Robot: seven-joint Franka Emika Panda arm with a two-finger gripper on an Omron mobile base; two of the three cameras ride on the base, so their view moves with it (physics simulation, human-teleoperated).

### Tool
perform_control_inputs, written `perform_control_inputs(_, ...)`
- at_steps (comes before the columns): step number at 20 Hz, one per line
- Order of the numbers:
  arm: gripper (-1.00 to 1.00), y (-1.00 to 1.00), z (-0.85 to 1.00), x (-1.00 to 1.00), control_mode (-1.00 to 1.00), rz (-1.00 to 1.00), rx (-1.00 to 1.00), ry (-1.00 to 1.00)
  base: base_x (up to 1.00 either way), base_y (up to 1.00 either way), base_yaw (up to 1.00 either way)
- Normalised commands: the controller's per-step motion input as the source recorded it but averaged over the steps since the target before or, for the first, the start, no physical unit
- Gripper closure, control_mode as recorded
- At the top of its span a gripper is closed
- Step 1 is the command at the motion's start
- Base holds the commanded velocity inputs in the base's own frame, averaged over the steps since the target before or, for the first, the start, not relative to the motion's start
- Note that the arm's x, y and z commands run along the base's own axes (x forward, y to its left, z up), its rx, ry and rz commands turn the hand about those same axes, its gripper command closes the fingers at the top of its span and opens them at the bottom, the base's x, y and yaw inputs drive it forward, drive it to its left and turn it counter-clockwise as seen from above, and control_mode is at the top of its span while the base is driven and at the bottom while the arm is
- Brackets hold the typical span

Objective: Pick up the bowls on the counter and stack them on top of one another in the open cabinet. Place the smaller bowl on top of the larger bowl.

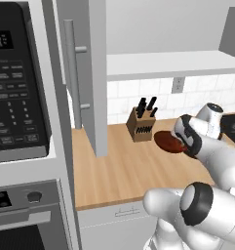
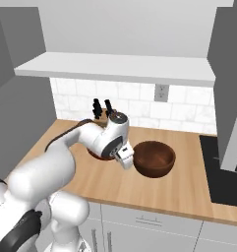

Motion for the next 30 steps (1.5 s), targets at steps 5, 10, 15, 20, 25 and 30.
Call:
perform_control_inputs(5, 1.0, -1.0, 0.86, -0.02, -1.0, -0.37, 0.2, -0.01, 0.0, 0.0, 0.0)
perform_control_inputs(10, 1.0, -1.0, 0.17, 0.19, -1.0, -0.38, 0.13, 0.14, 0.0, 0.0, 0.0)
perform_control_inputs(15, 1.0, -0.32, -0.27, 0.18, -1.0, -0.11, -0.01, 0.15, 0.0, 0.0, 0.0)
perform_control_inputs(20, 1.0, -0.24, -0.44, 0.4, -1.0, 0.0, -0.01, 0.06, 0.0, 0.0, 0.0)
perform_control_inputs(25, 1.0, -0.34, -0.52, 0.44, -1.0, 0.0, -0.03, 0.04, 0.0, 0.0, 0.0)
perform_control_inputs(30, -1.0, -0.27, -0.35, 0.56, -1.0, 0.0, -0.04, 0.02, 0.0, 0.0, 0.0)
